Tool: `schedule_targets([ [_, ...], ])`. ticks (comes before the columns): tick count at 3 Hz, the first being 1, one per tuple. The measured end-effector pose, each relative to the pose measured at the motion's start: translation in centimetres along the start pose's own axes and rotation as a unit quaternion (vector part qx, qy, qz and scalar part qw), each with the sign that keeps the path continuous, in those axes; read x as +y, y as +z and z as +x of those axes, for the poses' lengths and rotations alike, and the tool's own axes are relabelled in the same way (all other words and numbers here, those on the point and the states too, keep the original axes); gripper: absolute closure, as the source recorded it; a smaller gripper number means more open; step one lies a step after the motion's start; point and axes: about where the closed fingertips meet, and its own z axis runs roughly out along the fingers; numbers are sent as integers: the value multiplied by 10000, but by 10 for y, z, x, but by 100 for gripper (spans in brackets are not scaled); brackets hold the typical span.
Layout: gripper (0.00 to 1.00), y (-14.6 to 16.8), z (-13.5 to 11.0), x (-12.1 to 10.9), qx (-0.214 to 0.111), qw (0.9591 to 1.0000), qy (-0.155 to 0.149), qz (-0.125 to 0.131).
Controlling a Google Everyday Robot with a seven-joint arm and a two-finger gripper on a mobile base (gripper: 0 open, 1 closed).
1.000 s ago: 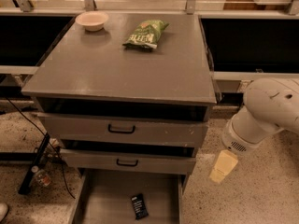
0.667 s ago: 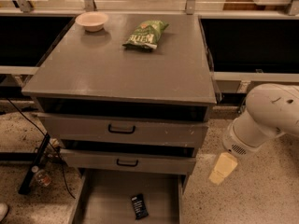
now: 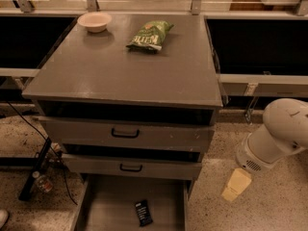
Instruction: Pick rxbar blueberry from bottom drawer and place on counter
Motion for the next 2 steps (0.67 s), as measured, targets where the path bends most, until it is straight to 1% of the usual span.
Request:
schedule_targets([
  [1, 0, 8, -3, -2, 171, 9998, 92, 89],
  [2, 0, 27, -9, -6, 759, 9956, 161, 534],
])
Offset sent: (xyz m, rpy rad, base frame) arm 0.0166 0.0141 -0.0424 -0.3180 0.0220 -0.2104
